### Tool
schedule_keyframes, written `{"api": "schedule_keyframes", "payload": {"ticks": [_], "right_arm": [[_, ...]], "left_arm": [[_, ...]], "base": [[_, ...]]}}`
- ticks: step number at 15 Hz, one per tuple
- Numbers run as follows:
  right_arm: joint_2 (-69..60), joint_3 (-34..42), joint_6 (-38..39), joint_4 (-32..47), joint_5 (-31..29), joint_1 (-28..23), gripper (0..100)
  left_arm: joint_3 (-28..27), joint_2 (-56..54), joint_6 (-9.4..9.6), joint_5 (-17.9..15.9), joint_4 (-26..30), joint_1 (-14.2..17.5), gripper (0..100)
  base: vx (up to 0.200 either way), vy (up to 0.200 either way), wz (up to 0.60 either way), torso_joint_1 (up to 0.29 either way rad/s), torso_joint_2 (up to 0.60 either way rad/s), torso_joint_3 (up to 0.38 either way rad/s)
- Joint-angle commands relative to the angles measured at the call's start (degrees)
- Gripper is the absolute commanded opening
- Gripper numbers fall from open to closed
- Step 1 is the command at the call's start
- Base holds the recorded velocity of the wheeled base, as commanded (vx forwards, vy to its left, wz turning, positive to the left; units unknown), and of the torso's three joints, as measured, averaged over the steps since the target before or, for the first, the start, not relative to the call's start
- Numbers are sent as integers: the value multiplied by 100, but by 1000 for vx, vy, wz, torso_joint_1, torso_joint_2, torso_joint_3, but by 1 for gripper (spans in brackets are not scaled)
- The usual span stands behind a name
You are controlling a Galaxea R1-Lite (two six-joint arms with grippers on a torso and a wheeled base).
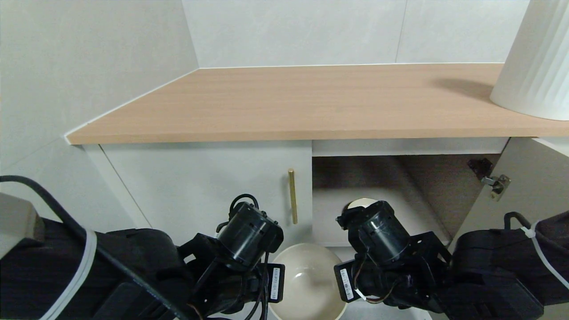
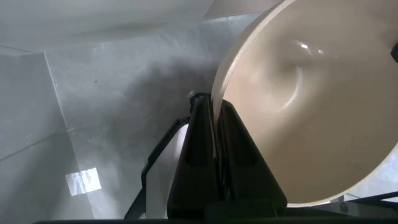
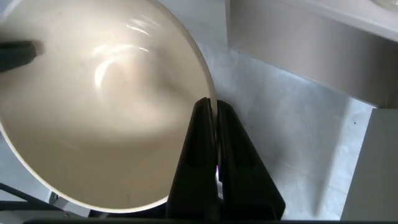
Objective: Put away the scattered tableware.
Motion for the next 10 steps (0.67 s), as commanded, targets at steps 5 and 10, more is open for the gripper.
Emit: {"api": "schedule_keyframes", "payload": {"ticks": [5, 10], "right_arm": [[48, 10, -4, 31, -27, 1, 0], [57, 2, -4, 31, -27, 1, 0]], "left_arm": [[12, -13, -1, 26, 33, 1, 0], [-5, -31, -9, 35, 103, -7, 0]], "base": [[0, 0, 0, 0, 0, 0], [0, 0, 0, 0, 0, 0]]}}
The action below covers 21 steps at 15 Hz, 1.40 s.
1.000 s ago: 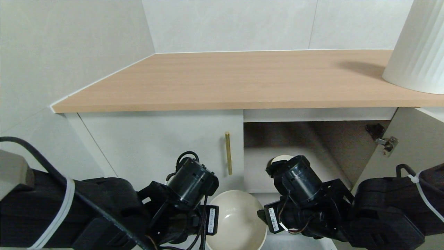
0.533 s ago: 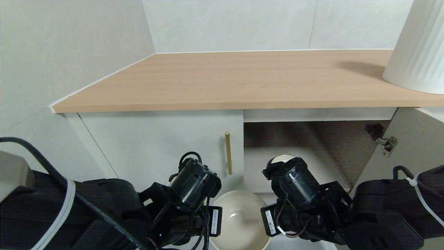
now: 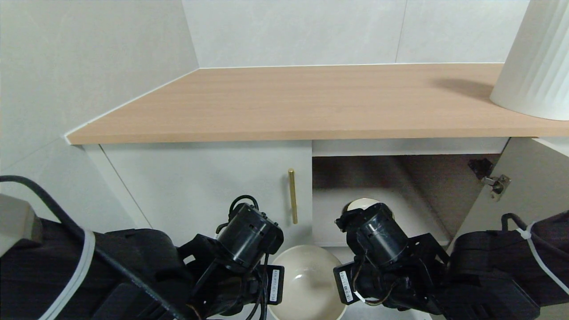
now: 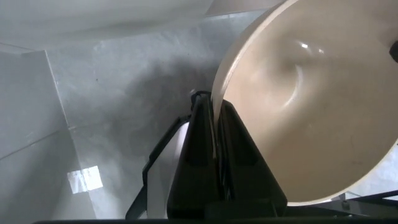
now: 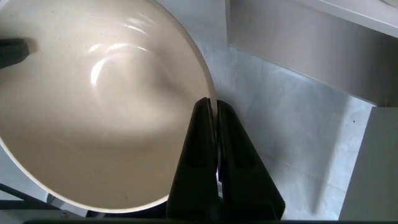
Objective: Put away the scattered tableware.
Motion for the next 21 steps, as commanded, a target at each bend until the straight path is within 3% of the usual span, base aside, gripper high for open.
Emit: {"api": "schedule_keyframes", "payload": {"ticks": [1, 7, 11, 15, 18, 21], "right_arm": [[13, 3, 1, 3, -8, 1, 0], [92, 21, 1, 12, -17, -17, 0], [198, 109, -61, 21, -52, -289, 0], [329, 73, -175, 21, -96, -1045, 0], [514, -6, -210, -32, -96, -1634, 0], [707, -94, 54, -700, -96, -1924, 0]], "left_arm": [[-5, -22, -7, 8, 6, -3, 100], [-31, -5, -69, 8, -3, -3, 100], [-40, -22, -95, 8, -3, 6, 100], [-84, -22, -139, 219, -3, 24, 100], [-163, -31, -288, 236, 6, 50, 100], [-146, -295, -288, 236, 6, 50, 100]], "base": [[0, 0, 0, 0, 0, 0], [0, 0, 0, 0, 0, 0], [0, 0, 0, 0, 0, 0], [0, 0, 0, 0, 0, 0], [0, 0, 0, 0, 0, 0], [0, 0, 0, 0, 0, 0]]}}
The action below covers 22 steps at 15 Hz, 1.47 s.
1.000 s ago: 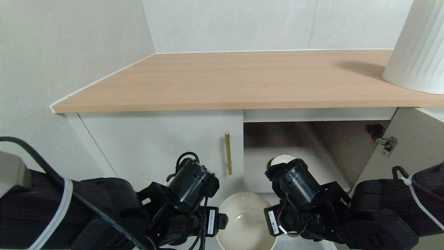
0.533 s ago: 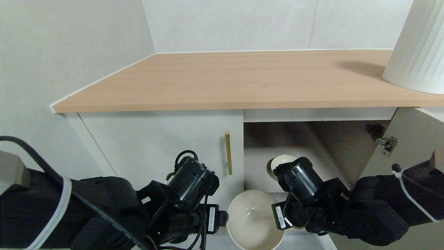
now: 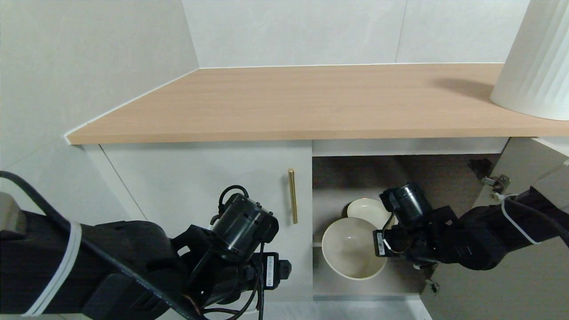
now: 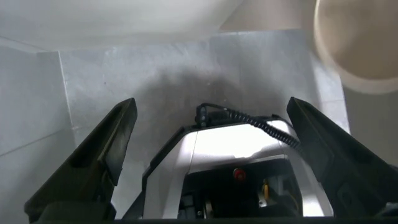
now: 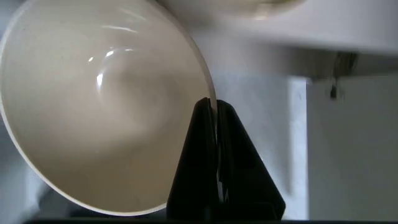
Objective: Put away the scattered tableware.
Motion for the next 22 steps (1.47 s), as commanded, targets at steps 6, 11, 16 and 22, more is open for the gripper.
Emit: {"api": "schedule_keyframes", "payload": {"ticks": [6, 11, 16, 22], "right_arm": [[356, -355, 890, -954, 64, -632, 0], [664, -575, 934, -972, 12, -940, 0], [822, -848, 1136, -946, -6, -1238, 0], [1139, -1067, 1128, -928, -234, -1326, 0]], "left_arm": [[97, -319, 47, -14, 8, -1, 100], [115, -283, 47, -14, -1, -1, 100], [123, -257, 47, -14, 8, -1, 100], [123, -222, 47, -14, 8, -1, 100]], "base": [[0, 0, 0, 0, 0, 0], [0, 0, 0, 0, 0, 0], [0, 0, 0, 0, 0, 0], [0, 0, 0, 0, 0, 0]]}}
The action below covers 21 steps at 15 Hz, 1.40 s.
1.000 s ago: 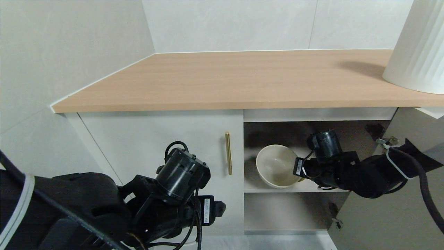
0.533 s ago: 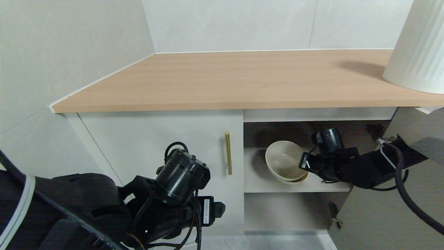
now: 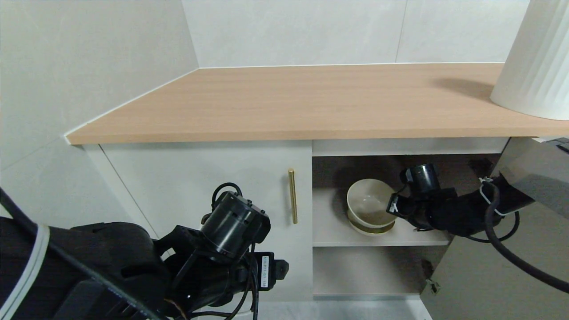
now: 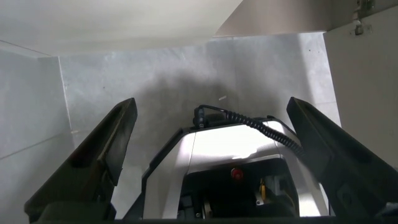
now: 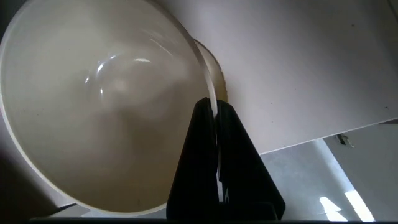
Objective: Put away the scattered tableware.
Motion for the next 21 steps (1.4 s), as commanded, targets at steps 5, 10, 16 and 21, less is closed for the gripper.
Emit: {"api": "schedule_keyframes", "payload": {"ticks": [5, 10, 16, 21], "right_arm": [[189, -48, -4, 10, -16, -2, 0], [198, -48, -4, 10, -16, 15, 0], [206, -31, -12, 18, -16, 41, 0], [206, -13, -12, 18, -8, 50, 100]], "left_arm": [[-1, 27, 0, 6, 0, -1, 100], [-1, 36, -9, 6, 0, -1, 100], [-1, 27, 0, 6, 0, -1, 100], [-1, 27, -9, 6, 0, -1, 100]], "base": [[0, 0, 0, 0, 0, 0], [0, 0, 0, 0, 0, 0], [0, 0, 0, 0, 0, 0], [0, 0, 0, 0, 0, 0]]}}
